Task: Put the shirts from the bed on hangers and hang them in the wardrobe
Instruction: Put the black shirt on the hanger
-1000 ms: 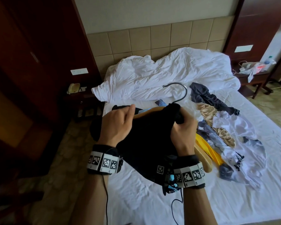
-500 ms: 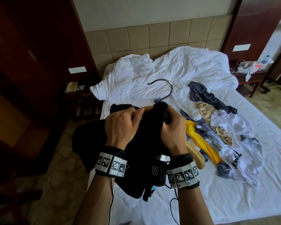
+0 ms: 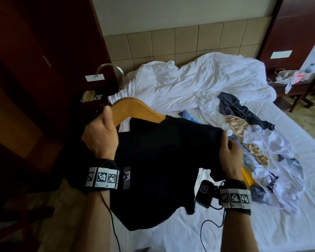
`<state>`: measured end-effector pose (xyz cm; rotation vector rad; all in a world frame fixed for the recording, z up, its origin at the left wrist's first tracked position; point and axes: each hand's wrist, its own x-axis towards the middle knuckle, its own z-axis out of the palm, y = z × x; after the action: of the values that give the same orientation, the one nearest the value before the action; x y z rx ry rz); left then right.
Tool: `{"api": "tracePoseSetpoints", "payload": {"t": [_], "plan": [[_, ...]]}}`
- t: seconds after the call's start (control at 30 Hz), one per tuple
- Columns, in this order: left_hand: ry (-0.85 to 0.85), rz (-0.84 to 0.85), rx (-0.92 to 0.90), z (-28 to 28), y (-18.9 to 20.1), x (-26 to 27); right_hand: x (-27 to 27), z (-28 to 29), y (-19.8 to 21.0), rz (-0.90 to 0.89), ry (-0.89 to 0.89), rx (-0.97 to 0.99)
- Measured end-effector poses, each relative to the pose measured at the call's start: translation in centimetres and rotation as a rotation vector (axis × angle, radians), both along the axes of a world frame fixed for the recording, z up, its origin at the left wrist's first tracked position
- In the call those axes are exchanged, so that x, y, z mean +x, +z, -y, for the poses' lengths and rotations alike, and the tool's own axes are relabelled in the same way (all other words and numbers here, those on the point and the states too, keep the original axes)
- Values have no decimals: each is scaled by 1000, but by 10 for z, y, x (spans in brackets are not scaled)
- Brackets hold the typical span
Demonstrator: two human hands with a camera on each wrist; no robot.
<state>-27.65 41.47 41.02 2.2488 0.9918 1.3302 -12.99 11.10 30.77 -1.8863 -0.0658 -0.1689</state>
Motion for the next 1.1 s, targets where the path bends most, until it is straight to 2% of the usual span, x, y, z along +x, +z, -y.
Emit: {"api": "tracePoseSetpoints", "payload": {"t": [0.1, 0.17, 0.27, 0.33, 0.47, 0.57, 0.63, 0.67, 0.93, 1.0, 1.1], "plan": [[7, 100, -111, -15, 0, -10, 0, 14, -14, -79, -194, 60], [-22, 116, -108, -20, 0, -13, 0, 17, -19, -121, -237, 47], [-67, 58, -58, -17, 0, -13, 5, 13, -18, -184, -148, 12], [-88, 10, -18, -11, -1, -9, 7, 4, -8, -81, -91, -21], [-143, -64, 33, 7, -3, 2, -6, -20, 31, 241, 94, -25], [-191, -80, 49, 21, -3, 9, -27, -41, 54, 271, 203, -224], [-210, -77, 74, 26, -1, 12, -39, -50, 61, 212, 180, -405], [-225, -73, 93, 27, -1, 12, -42, -52, 61, 198, 153, -433], [-273, -28, 70, 34, -9, 17, -30, -33, 30, 395, -7, -367], [-280, -21, 69, 34, -11, 18, -24, -26, 23, 397, 19, -349], [-286, -57, 88, 38, -12, 23, -15, -21, 27, 283, 148, -434]]}}
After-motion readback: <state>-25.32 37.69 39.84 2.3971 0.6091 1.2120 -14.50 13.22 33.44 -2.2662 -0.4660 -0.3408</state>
